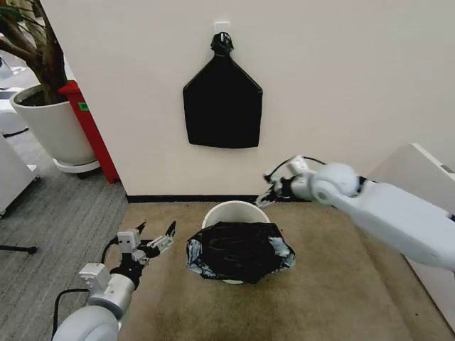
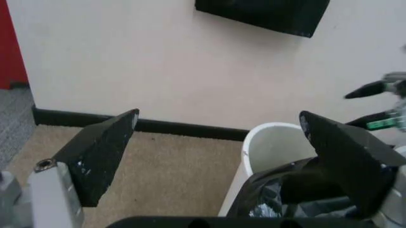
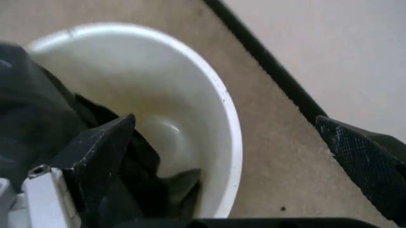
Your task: Place the garbage bag over the trash bin.
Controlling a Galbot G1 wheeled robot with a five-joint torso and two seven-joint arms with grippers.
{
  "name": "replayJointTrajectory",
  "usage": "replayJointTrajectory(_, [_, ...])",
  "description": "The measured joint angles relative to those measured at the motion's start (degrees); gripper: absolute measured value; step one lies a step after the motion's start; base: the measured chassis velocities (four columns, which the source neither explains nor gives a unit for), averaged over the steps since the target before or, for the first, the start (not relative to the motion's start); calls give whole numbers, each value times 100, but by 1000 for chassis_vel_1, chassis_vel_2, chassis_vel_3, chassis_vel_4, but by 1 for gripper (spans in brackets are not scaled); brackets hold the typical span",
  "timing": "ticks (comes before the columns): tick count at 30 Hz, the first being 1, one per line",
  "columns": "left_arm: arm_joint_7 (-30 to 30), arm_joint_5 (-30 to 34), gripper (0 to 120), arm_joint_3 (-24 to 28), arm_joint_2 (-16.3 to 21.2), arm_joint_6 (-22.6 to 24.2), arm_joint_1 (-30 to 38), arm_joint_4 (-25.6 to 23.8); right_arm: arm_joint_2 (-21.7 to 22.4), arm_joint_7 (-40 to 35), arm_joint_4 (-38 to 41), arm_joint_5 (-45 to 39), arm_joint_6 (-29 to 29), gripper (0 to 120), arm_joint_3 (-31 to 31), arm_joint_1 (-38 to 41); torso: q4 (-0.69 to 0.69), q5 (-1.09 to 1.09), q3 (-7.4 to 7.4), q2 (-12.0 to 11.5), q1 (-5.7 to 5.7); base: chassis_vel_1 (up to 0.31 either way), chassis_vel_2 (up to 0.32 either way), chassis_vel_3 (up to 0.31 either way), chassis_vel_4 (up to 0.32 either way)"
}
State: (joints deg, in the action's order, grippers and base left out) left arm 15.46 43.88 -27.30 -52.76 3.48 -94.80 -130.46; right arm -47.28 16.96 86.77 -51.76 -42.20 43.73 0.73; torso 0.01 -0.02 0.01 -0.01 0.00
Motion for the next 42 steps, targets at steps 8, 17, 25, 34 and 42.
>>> replayJointTrajectory(8, [-192,-220,100,47,-143,-112,-22,81,-731,481,-1178,276,16,100,1171,726,0,1,-1,0,0,0,0,0,0])
replayJointTrajectory(17, [-321,-315,100,170,-260,-154,79,169,-1328,779,-2252,897,24,100,1664,805,0,2,-1,0,0,0,0,0,0])
replayJointTrajectory(25, [-454,-553,100,226,-445,-288,83,333,-1497,828,-2635,901,28,96,1548,514,-1,2,-1,0,0,0,0,0,0])
replayJointTrajectory(34, [-455,-639,100,359,-528,-300,165,407,-1581,683,-2741,186,27,69,1412,401,-1,1,-2,0,0,0,0,0,0])
replayJointTrajectory(42, [-448,-673,100,366,-555,-311,157,443,-1588,592,-2650,12,26,39,1372,388,-1,1,-1,0,0,0,0,0,0])
